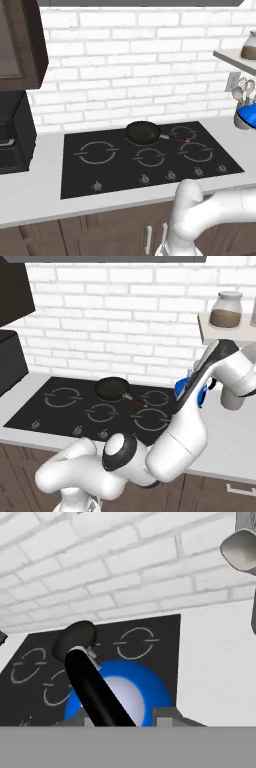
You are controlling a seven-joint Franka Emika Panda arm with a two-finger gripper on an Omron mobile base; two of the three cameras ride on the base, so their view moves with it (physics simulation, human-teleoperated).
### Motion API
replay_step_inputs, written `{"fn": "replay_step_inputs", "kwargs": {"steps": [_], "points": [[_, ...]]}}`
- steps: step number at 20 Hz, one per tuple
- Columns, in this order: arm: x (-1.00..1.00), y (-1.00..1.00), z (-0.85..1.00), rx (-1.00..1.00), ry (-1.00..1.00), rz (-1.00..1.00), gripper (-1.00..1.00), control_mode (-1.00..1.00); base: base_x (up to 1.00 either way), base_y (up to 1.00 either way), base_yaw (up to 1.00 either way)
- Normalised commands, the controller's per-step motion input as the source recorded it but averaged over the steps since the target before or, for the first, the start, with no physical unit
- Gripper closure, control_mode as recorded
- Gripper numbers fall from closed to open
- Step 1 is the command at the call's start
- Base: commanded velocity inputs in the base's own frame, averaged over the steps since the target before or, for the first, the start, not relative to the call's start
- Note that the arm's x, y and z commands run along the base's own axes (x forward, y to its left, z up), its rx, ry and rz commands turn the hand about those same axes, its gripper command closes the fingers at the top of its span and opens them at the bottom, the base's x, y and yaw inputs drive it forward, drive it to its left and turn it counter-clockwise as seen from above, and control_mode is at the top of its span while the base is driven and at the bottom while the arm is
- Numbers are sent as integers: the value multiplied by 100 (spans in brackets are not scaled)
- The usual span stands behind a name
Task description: Pick the kettle from the counter and place it on a stove burner. Then turn the burner on.
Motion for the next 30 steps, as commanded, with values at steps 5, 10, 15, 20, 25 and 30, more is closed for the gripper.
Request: {"fn": "replay_step_inputs", "kwargs": {"steps": [5, 10, 15, 20, 25, 30], "points": [[0, 100, -29, -19, 2, -5, 100, -100, 0, 0, 0], [0, 100, -30, -23, 9, -2, 100, -100, 0, 0, 0], [1, 100, -41, -13, 10, -3, 100, -100, 0, 0, 0], [-6, 100, -16, -11, 21, 3, 100, -100, 0, 0, 0], [-13, 100, 18, -1, 6, 4, 100, -100, 0, 0, 0], [10, 100, 5, 0, -3, 1, 100, -100, 0, 0, 0]]}}
